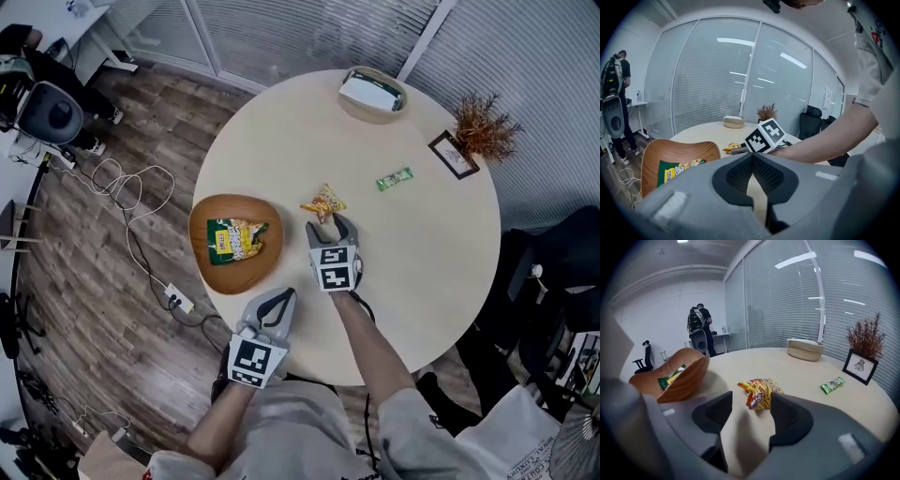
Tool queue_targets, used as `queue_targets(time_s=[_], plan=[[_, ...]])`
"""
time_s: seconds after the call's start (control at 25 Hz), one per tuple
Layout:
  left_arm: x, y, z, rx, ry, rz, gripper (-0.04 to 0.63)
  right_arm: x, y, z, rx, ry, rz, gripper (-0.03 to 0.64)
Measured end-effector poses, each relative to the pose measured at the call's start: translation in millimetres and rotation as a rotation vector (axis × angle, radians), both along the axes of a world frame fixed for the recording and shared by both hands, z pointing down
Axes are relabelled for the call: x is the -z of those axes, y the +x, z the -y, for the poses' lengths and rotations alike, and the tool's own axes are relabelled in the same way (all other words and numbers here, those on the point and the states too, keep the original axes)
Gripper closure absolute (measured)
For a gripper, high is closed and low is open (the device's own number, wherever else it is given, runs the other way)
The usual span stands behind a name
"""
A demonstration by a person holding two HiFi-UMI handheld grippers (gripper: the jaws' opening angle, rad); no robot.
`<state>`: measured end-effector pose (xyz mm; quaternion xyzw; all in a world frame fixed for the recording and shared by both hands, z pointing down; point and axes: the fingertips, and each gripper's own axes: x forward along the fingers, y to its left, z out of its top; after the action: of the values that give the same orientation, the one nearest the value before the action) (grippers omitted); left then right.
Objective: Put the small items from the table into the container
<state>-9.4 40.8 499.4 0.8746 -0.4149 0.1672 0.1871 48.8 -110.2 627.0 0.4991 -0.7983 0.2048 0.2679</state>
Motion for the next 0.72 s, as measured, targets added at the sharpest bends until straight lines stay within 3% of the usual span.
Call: queue_targets(time_s=[0.24, 0.4, 0.72], plan=[[-8.3, -17.7, 1.4, 0.031, -0.022, 0.013, 0.598, -16.0, -0.5, 13.0, -0.075, -0.027, -0.019, 0.415], [-12.3, -27.2, -0.1, 0.053, -0.032, 0.016, 0.598, -20.1, 5.7, 18.5, -0.108, -0.031, -0.054, 0.495], [-14.0, -30.8, -5.6, 0.056, -0.036, 0.010, 0.598, -12.5, 13.2, 19.6, -0.103, -0.012, -0.090, 0.580]])
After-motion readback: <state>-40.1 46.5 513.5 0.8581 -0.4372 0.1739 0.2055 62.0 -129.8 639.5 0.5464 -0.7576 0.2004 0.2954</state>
